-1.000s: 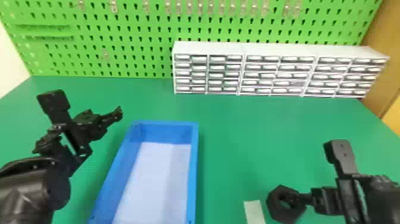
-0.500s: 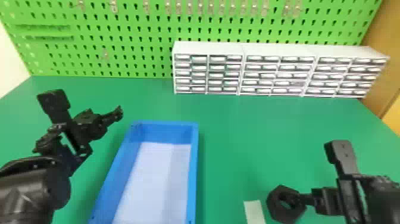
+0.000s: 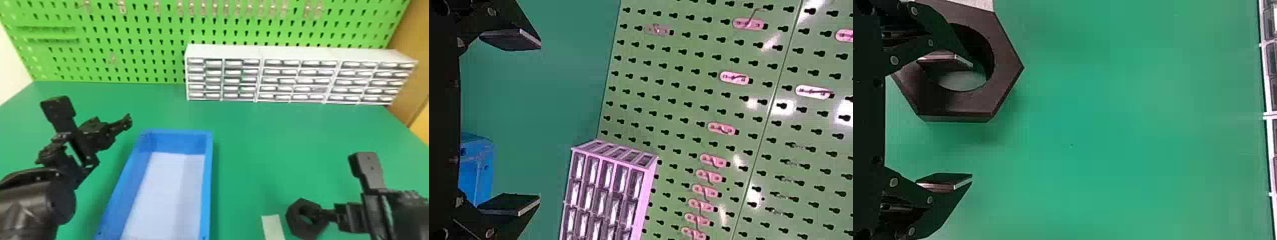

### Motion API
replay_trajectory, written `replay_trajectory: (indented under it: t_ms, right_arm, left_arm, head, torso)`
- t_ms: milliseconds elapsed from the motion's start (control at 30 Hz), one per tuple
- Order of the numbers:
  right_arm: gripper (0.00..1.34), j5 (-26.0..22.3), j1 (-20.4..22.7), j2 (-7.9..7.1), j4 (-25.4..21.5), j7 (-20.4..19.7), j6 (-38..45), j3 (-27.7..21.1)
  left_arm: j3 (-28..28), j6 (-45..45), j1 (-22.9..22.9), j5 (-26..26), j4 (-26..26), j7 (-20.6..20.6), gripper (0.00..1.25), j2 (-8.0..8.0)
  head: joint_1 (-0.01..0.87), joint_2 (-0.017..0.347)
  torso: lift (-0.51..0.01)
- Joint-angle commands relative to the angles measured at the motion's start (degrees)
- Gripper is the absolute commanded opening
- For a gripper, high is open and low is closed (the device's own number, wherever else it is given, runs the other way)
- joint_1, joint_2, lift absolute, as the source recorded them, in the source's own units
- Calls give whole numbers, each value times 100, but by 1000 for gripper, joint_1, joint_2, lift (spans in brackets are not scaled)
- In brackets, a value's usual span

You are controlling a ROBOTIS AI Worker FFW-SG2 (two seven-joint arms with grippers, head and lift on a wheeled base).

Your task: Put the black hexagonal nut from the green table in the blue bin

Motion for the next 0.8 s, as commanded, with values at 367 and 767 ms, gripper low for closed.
replay_trajectory:
  t_ms: [367,767]
  right_arm:
    - [870,-68,87,59,119,8,26,-70]
    - [870,-94,96,59,154,8,26,-70]
  left_arm:
    - [-9,0,-8,0,0,0,1062,0]
    - [-18,0,-17,0,0,0,1062,0]
  head:
    - [666,32]
    - [666,32]
  torso:
    - [-100]
    - [-100]
